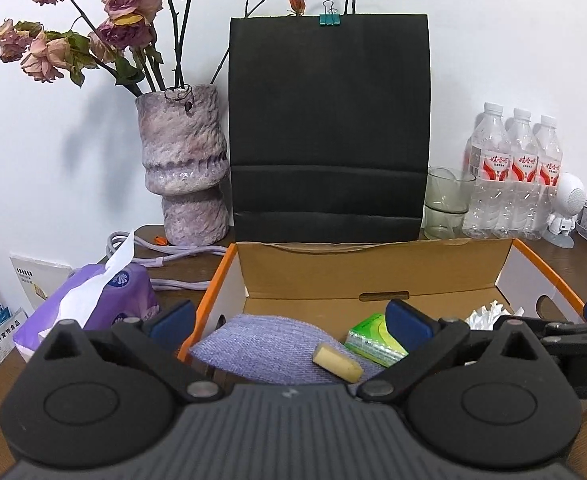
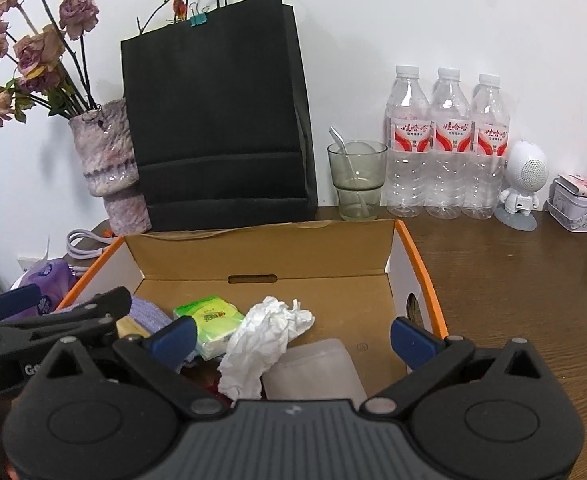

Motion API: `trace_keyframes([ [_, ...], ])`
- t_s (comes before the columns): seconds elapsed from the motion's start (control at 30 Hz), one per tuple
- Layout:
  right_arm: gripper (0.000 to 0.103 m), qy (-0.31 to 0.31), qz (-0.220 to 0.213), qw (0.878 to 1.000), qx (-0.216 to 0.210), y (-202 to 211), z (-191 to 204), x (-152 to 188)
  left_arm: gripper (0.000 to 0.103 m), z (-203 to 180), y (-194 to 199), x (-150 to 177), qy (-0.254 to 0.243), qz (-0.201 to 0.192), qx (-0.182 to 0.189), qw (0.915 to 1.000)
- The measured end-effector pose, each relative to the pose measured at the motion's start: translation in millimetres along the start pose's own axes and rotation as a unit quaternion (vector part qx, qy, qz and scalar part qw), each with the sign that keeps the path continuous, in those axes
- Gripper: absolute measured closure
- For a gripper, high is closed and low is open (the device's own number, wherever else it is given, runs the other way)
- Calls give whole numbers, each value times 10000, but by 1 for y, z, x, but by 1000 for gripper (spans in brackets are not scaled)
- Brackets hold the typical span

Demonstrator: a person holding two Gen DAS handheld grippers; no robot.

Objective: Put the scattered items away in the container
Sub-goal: 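Grasp the black USB cable with the right tool while the left tool grasps the white round cap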

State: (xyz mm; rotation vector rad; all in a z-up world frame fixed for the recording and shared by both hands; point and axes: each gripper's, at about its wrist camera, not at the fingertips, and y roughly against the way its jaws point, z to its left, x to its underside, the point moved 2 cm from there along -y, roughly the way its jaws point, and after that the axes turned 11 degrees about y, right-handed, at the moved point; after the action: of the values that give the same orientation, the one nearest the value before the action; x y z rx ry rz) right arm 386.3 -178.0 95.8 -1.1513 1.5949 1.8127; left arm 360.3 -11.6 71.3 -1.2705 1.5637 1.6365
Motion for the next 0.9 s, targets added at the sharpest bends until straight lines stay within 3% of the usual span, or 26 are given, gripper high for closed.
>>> trace_keyframes([
  [0.4,0,20,-88,10000,0,11,0,0,0,4,22,-2,-46,-172,108,9998],
  [0.53,0,67,-153,9996,-207,25,1,7,0,14,38,2,-219,-171,234,9993],
  [0.67,0,193,-151,9993,-291,41,4,21,0,34,53,10,-180,-36,322,9993],
  [0.9,0,734,-6,9973,-12,70,12,56,0,67,80,27,-182,167,400,9989],
])
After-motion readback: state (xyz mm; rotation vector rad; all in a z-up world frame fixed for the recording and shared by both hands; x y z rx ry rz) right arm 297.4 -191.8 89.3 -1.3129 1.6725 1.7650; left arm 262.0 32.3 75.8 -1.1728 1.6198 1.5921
